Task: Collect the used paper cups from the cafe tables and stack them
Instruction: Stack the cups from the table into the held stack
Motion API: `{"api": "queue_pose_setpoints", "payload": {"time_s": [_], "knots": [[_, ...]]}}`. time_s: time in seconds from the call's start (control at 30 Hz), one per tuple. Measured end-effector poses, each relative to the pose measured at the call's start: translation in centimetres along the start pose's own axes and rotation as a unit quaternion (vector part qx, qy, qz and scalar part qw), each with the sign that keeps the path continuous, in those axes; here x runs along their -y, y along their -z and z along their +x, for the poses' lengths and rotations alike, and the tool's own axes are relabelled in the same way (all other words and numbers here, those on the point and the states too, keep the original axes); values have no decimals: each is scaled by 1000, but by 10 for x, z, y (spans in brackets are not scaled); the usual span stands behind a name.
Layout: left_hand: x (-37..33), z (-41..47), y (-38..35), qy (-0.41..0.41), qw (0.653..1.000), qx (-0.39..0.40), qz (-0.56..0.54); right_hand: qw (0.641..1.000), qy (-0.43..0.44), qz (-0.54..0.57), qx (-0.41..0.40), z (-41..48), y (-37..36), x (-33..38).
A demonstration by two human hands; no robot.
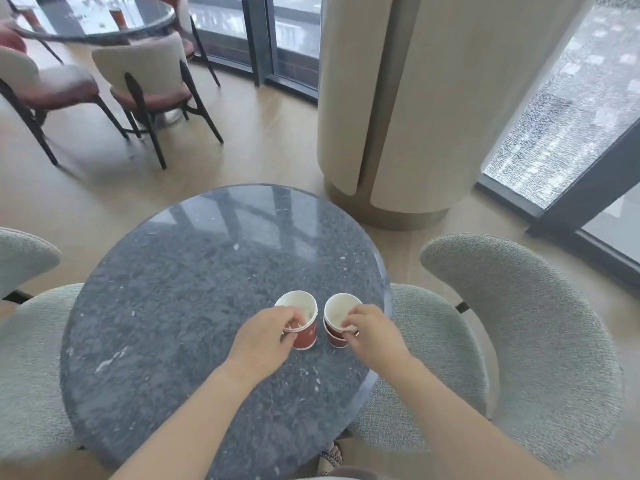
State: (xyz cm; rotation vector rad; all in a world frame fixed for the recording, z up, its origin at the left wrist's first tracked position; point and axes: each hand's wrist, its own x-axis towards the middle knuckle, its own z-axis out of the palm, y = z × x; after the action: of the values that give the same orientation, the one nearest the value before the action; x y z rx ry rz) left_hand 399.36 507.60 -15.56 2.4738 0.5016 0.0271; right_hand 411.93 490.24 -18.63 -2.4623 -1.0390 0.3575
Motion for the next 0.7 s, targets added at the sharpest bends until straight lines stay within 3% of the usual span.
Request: {"api": "queue_pose_setpoints", "payload": {"time_s": [0.7], "knots": [[26,-1,16,-12,1000,-7,8,996,-20,-47,71,1,-18,5]]}}
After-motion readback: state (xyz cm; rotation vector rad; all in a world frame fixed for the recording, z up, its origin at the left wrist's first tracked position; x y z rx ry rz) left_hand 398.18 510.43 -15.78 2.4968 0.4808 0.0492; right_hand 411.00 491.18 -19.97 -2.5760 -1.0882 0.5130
